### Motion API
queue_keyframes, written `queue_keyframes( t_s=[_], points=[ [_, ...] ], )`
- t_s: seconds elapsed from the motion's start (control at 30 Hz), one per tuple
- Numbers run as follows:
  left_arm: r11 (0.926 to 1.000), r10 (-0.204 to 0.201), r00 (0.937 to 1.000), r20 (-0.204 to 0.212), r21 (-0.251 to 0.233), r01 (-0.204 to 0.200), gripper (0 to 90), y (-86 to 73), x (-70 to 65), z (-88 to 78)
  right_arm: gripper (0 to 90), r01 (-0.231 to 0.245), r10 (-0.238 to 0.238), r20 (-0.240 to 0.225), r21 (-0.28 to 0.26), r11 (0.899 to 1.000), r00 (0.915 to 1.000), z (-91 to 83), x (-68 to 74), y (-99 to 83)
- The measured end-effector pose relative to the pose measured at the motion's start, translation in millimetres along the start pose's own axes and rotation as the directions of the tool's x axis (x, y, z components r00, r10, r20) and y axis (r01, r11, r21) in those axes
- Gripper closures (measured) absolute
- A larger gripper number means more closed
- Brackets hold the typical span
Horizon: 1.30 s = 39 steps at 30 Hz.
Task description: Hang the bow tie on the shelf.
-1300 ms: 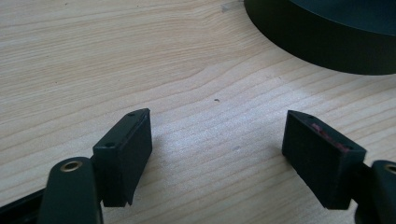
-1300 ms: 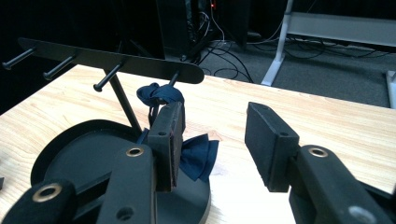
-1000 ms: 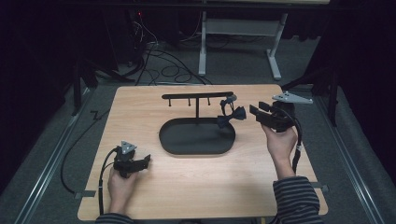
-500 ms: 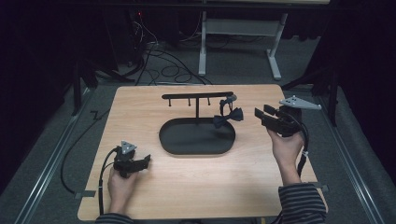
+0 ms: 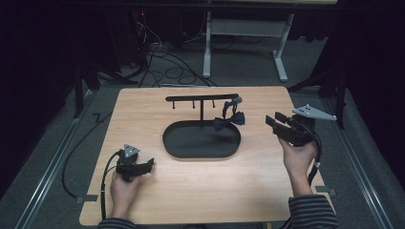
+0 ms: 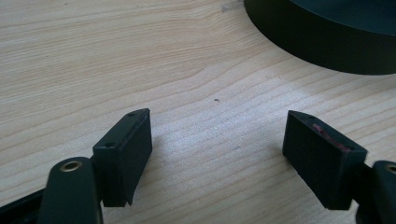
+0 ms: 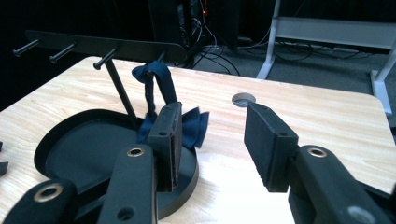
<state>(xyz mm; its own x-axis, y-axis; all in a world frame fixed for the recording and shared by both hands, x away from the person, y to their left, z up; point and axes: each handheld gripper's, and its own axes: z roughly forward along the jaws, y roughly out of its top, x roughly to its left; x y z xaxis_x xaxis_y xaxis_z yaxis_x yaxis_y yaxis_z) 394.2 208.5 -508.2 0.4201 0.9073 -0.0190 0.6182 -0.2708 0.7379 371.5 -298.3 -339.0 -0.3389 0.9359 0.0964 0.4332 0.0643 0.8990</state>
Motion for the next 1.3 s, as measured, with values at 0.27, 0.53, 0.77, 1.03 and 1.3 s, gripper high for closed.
queue_keyframes(
  t_s=[0.27,0.53,0.77,1.03,1.3],
  points=[
    [1.0,0.0,1.0,0.0,0.0,0.0,24.4,0.0,0.0,0.0,58.7,-0.019,0.019,0.005,0.006,1.0,0.9998,-7.4,-2.9,-14.5],
    [1.0,0.0,1.0,0.0,0.0,0.0,24.4,0.0,0.0,0.0,58.8,-0.026,0.026,0.005,0.011,1.0,0.9997,-10.6,-3.8,-23.4],
    [1.0,0.0,1.0,0.001,0.0,0.0,24.4,0.0,0.0,0.0,58.8,-0.038,0.038,0.002,0.015,0.999,0.9993,-11.5,-3.6,-31.7],
    [1.0,0.0,1.0,0.001,0.0,0.0,24.4,0.0,0.0,0.0,58.9,-0.054,0.054,0.013,0.022,0.998,0.9985,-12.0,-5.4,-45.4],
    [1.0,0.0,1.0,0.0,0.0,0.0,24.5,0.0,0.0,0.0,59.1,-0.066,0.065,0.013,0.026,0.997,0.9978,-12.1,-6.1,-53.4]
  ],
)
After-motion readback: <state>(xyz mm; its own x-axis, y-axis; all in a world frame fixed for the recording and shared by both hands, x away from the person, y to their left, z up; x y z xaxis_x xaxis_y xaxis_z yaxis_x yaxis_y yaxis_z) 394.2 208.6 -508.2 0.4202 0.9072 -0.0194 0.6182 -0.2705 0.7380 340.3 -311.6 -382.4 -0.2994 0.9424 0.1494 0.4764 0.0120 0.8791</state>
